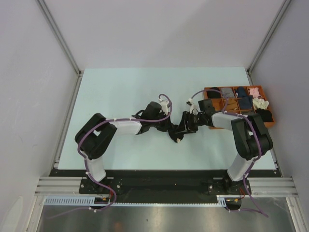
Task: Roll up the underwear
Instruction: Pick up the underwear from the center of the board.
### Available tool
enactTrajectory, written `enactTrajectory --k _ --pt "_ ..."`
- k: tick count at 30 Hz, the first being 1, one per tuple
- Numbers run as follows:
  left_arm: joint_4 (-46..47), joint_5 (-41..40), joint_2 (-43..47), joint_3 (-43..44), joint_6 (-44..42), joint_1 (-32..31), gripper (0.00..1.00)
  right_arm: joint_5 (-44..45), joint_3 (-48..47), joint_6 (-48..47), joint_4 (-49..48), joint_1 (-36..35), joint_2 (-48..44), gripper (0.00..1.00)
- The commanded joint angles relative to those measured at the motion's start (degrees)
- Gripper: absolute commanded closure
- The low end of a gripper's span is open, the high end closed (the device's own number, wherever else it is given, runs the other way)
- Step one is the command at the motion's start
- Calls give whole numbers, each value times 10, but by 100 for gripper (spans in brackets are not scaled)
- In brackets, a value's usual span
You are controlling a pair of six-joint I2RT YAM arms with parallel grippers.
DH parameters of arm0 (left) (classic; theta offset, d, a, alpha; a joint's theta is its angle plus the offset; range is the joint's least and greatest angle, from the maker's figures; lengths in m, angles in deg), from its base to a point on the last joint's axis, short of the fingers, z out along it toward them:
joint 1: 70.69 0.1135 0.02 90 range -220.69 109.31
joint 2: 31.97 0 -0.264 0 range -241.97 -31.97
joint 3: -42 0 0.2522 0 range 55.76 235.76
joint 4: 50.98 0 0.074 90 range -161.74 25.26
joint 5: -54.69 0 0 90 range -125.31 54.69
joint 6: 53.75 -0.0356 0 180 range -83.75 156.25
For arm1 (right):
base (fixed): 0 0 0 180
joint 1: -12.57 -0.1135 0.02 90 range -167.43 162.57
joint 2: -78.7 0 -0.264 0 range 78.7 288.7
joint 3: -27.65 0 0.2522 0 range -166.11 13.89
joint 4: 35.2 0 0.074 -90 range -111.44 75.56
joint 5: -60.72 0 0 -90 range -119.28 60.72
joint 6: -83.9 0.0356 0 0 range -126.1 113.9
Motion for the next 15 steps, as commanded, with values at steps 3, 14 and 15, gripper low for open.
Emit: enactTrajectory --k 3,14,15 --pt "-21 -8 -17 10 -15 -14 98 35 -30 -13 27 -27 -18 65" --pt "-85 -30 23 40 -8 -12 56 61 -41 -19 45 -30 -43 100" --pt "-97 -37 34 48 -8 -8 36 66 -41 -19 47 -27 -53 100"
